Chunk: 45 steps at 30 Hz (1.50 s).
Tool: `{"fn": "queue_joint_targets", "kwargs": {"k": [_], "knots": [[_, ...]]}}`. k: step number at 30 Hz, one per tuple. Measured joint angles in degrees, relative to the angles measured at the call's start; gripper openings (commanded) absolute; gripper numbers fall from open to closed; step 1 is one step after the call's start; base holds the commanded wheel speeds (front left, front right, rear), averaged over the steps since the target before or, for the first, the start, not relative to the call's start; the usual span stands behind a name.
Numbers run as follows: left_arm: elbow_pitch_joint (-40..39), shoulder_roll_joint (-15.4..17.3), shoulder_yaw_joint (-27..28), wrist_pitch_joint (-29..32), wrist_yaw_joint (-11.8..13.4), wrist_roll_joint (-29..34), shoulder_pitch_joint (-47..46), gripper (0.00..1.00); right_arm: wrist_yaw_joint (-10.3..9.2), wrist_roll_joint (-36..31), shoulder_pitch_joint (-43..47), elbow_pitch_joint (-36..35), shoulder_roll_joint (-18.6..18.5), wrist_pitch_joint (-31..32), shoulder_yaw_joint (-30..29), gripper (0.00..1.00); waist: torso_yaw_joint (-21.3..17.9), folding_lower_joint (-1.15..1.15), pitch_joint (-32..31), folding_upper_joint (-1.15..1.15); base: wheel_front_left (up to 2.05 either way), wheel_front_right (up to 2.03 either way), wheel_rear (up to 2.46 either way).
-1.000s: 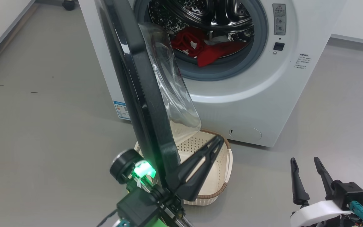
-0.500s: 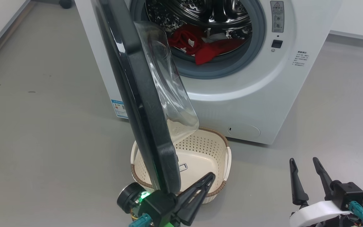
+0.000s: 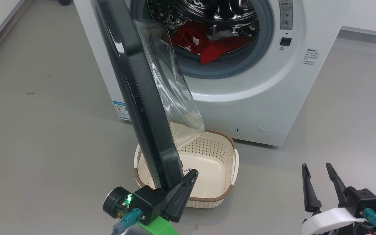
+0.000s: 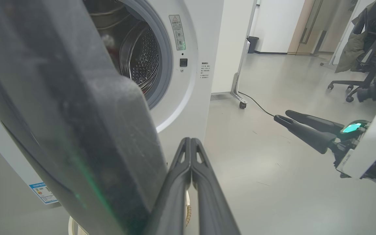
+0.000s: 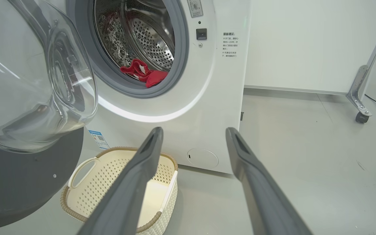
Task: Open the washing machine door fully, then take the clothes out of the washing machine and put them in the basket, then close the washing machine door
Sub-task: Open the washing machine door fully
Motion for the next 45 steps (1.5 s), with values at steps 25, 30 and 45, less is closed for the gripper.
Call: {"fn": "queue_joint_targets", "kwargs": {"k": [25, 30, 45], "knots": [[0.5, -0.2, 1.5, -0.1, 2.0, 0.0, 0.6, 0.0, 0.0, -0.1, -0.2, 0.1, 0.1, 0.0, -2.0, 1.0, 2.1, 0.0, 0.6, 0.0, 0.0, 0.0, 0.0], [0.5, 0.0, 2.2, -0.3, 2.6, -0.1, 1.5, 0.0, -0.01, -0.1, -0.2, 0.1, 0.1, 0.0, -2.6, 1.0, 3.2, 0.0, 0.5, 0.0, 0.0, 0.0, 0.0], [0.4, 1.5, 4.5, -0.6, 5.2, -0.5, 3.8, 0.0, 0.01, -0.2, -0.2, 0.1, 0.1, 0.0, -3.2, 1.0, 7.6, 0.0, -0.1, 0.0, 0.0, 0.0, 0.0]]}}
